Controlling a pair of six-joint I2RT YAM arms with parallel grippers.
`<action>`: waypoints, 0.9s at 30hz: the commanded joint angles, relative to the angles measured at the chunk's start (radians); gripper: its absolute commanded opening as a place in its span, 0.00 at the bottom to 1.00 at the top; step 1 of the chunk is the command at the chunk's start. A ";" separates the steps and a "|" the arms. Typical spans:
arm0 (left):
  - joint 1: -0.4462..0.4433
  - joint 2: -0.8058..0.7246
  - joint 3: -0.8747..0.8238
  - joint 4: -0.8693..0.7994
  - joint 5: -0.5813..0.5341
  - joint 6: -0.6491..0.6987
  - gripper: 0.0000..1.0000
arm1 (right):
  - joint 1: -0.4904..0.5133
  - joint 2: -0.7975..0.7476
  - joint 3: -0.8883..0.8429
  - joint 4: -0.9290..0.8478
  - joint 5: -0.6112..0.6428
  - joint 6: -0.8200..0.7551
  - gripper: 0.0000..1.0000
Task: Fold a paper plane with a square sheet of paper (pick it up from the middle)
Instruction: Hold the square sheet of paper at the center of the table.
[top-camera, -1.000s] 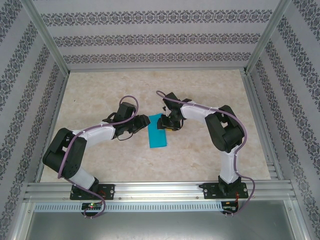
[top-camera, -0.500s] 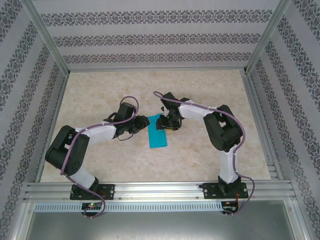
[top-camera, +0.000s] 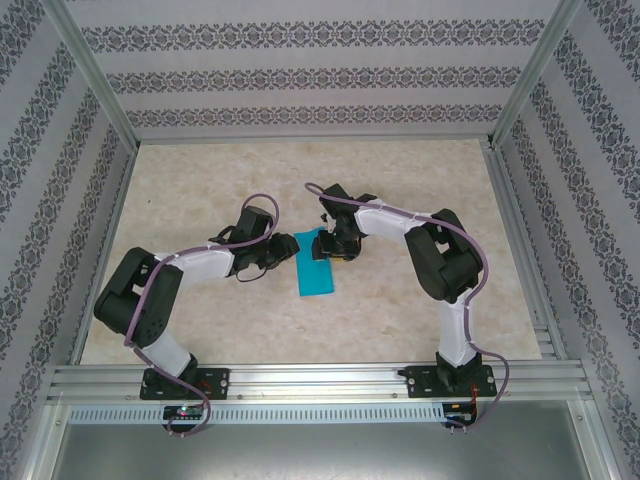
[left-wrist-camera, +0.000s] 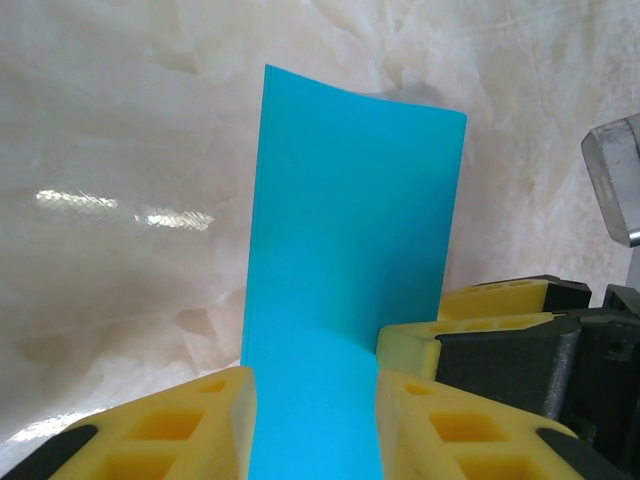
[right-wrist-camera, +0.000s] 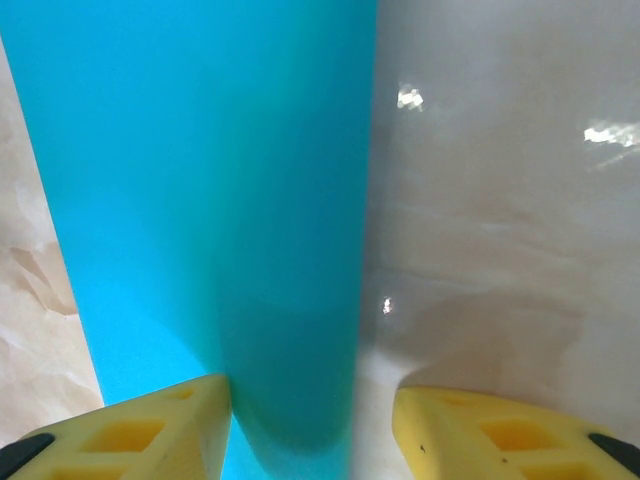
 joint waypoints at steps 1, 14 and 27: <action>0.010 0.023 0.019 0.036 0.032 -0.004 0.35 | 0.011 0.167 -0.074 0.021 0.140 -0.015 0.52; -0.006 0.094 0.053 0.076 0.119 -0.009 0.17 | 0.011 0.185 -0.075 0.027 0.138 -0.011 0.52; -0.031 0.156 0.089 0.058 0.140 -0.007 0.10 | 0.011 0.202 -0.073 0.026 0.135 0.002 0.52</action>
